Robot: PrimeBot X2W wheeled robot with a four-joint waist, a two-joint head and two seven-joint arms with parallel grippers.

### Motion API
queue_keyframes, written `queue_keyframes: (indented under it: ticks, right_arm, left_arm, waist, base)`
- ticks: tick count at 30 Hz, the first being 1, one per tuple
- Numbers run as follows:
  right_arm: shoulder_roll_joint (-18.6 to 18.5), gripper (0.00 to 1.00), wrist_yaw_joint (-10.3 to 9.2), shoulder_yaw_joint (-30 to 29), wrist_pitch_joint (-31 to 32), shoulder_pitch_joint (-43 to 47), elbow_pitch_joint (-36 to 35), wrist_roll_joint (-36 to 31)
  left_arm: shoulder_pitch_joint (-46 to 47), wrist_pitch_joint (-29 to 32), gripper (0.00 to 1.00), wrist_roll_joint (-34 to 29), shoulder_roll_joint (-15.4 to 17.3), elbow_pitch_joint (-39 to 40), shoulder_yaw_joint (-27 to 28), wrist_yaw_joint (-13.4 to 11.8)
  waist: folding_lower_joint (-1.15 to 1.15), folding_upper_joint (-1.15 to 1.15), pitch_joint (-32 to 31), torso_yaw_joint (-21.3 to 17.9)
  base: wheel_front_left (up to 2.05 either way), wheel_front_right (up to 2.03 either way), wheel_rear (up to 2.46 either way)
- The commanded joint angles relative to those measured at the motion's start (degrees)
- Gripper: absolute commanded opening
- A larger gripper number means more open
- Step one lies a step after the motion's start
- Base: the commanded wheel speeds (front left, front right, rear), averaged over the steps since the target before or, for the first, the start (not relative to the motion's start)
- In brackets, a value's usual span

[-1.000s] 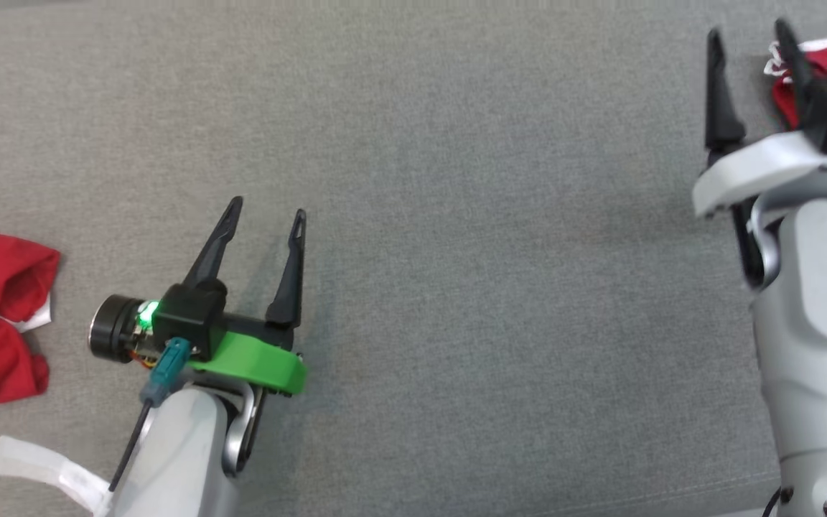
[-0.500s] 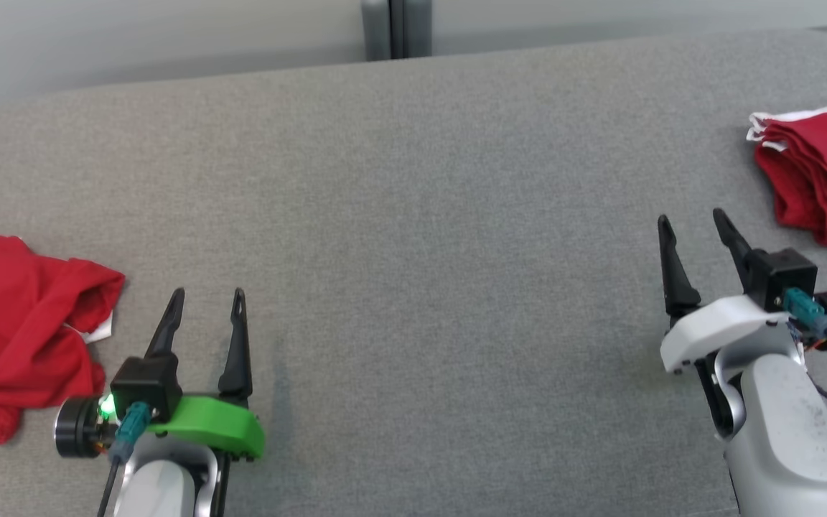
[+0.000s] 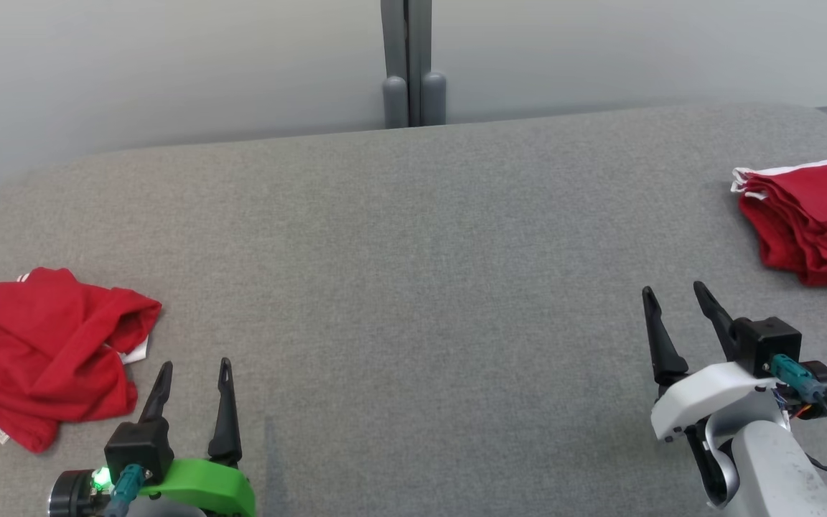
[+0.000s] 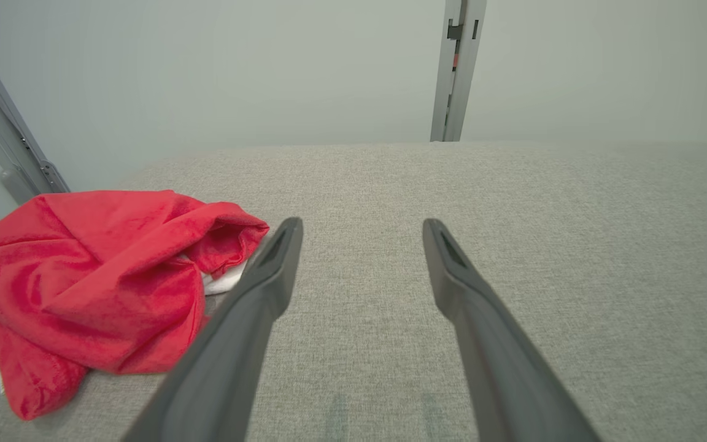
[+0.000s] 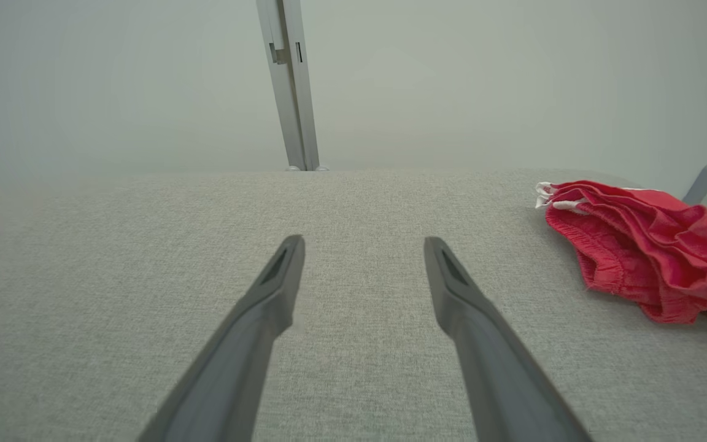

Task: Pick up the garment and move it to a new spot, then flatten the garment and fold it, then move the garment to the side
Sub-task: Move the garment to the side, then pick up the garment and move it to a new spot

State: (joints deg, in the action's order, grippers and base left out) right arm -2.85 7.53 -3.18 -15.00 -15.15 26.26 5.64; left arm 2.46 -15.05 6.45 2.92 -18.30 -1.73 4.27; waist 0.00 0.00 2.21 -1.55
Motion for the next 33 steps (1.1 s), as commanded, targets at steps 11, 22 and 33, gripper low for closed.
queue_keyframes:
  ticks: [11,22,33]
  right_arm:
    - [-0.14,1.0,-0.09,0.88,-0.25,0.22,-0.21,-0.25]
    - [-0.16,1.0,-0.09,3.13,-0.25,-1.11,0.2,0.85]
    - [-0.19,1.0,-0.09,5.63,-0.26,-1.73,1.04,1.5]
  left_arm:
    - [-0.14,-0.17,1.0,1.58,0.07,0.19,-0.72,-1.04]
    - [1.83,-0.17,1.0,3.21,0.1,-1.28,0.7,-2.44]
    - [0.6,-0.17,1.0,4.05,0.08,-1.79,3.93,-2.59]
  waist:
    - [0.0,0.0,0.42,0.96]
    - [0.0,0.0,2.49,9.57]
    - [0.0,0.0,2.96,20.82]
  base:
    - [0.0,0.0,0.0]
    - [0.0,0.0,0.0]
    - [0.0,0.0,0.0]
